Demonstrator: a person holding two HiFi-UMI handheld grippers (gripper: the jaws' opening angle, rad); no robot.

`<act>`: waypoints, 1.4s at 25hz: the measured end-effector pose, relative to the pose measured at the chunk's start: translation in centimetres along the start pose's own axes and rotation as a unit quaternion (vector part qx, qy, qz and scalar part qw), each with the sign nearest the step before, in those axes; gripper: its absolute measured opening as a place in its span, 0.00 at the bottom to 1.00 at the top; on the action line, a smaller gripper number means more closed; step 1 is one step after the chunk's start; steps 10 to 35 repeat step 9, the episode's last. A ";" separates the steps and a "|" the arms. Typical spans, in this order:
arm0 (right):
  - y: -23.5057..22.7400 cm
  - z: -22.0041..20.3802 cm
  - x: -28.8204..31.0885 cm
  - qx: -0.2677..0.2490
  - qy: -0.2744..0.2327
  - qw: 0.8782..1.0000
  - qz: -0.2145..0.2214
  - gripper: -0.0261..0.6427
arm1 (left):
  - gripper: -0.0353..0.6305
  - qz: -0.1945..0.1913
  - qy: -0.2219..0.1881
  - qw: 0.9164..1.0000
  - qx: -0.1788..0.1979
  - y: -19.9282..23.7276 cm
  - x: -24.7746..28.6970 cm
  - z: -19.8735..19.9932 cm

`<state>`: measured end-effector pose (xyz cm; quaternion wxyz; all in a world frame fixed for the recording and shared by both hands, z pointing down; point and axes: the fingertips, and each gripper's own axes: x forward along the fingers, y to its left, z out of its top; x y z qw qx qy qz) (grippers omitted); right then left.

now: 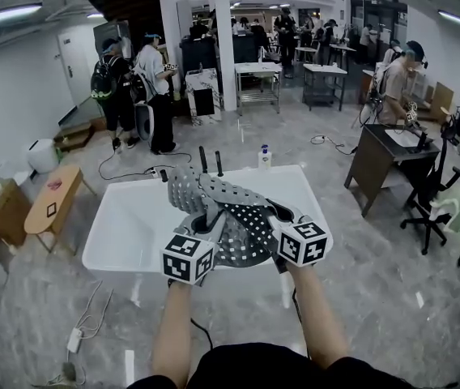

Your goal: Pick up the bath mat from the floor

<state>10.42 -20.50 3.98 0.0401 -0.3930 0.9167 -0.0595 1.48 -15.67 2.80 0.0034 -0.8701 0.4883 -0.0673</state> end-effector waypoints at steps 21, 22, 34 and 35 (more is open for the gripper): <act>1.8 -0.7 0.1 -0.004 0.003 1.000 0.011 0.07 | 0.09 0.010 -0.008 1.000 -0.009 0.3 -1.9 -0.4; 1.8 -0.7 0.1 -0.004 0.003 1.000 0.011 0.07 | 0.09 0.010 -0.008 1.000 -0.009 0.3 -1.9 -0.4; 1.8 -0.7 0.1 -0.004 0.003 1.000 0.011 0.07 | 0.09 0.010 -0.008 1.000 -0.009 0.3 -1.9 -0.4; 1.8 -0.7 0.1 -0.004 0.003 1.000 0.011 0.07 | 0.09 0.010 -0.008 1.000 -0.009 0.3 -1.9 -0.4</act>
